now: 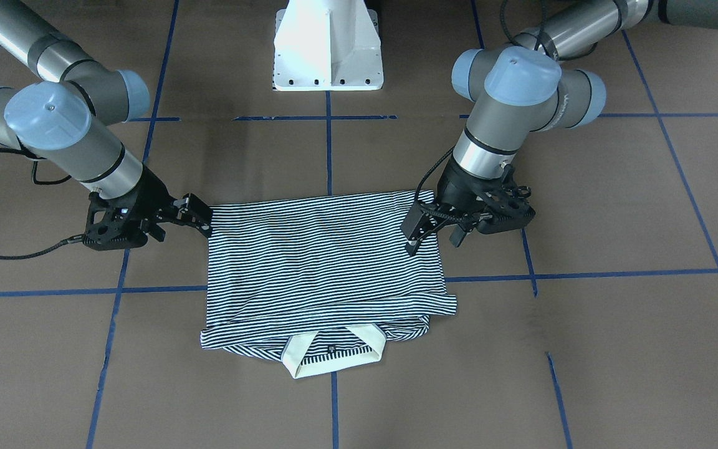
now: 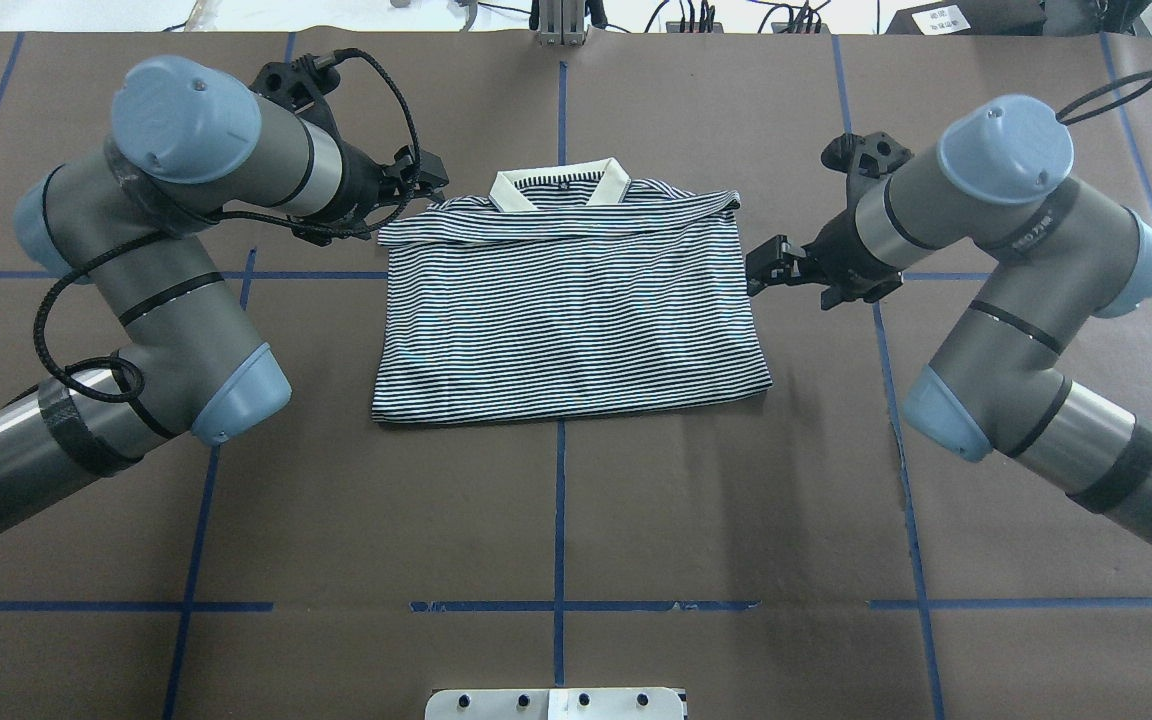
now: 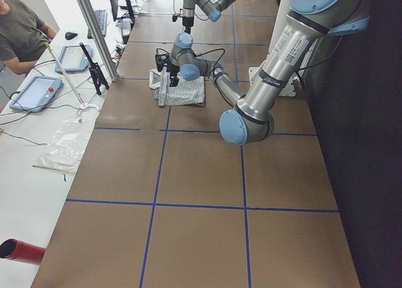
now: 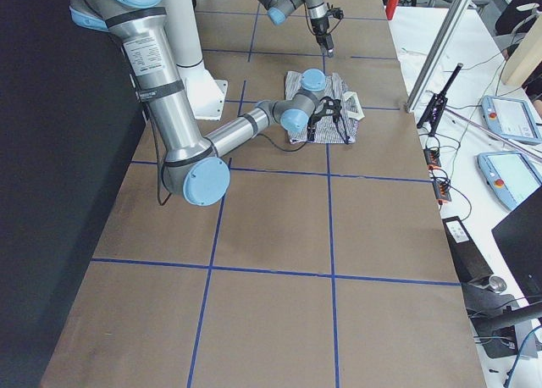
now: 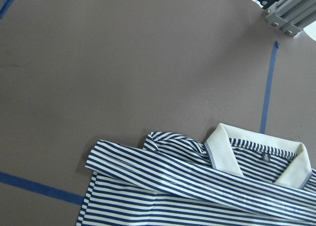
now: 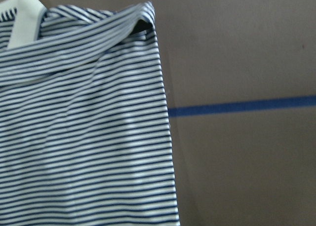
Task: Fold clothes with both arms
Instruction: 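Release the hem and move the right gripper to the folded edge nearest the robot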
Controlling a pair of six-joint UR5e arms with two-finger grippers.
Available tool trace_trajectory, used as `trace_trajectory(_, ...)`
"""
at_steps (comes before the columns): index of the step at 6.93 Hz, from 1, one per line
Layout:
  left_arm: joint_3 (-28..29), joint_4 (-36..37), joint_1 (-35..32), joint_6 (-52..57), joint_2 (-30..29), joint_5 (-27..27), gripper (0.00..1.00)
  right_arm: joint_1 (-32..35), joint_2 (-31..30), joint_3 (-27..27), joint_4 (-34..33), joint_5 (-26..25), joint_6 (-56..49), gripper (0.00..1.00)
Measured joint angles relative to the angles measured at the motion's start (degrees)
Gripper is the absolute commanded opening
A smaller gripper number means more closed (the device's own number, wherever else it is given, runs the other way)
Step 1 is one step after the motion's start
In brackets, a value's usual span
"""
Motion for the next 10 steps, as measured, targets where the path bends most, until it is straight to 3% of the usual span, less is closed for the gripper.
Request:
trace_trajectory(2,-3.3,2.51,0.11,-0.11,0.67,-0.28,1.0,-6.54,-3.57,3.39,0.12,-5.66,5.66,0.95)
trace_trajectory(3,-3.8,2.85,0.14,-0.19,0.68,-0.27,1.0,-8.58,-3.16,3.08,0.03,-7.46,6.32,0.88)
trace_trajectory(5,-4.05,2.98,0.18,-0.28,0.65,-0.25,1.0,-9.88,-1.16,1.08,-0.13,-9.47,6.1,0.85)
trace_trajectory(6,-4.05,2.95,0.18,-0.29,0.65,-0.25,1.0,-9.96,-0.36,-0.19,-0.14,-10.03,5.83,0.65)
trace_trajectory(7,-4.04,2.93,0.22,-0.29,0.69,-0.27,1.0,-9.85,0.03,-1.1,-0.13,-10.43,5.39,0.25)
trace_trajectory(8,-4.03,2.93,0.24,-0.29,0.72,-0.29,1.0,-9.68,0.14,-1.37,-0.11,-10.39,5.06,0.0)
trace_trajectory(10,-3.97,2.92,0.27,-0.24,0.78,-0.28,1.0,-9.42,-0.1,-0.92,-0.13,-10.13,4.88,0.0)
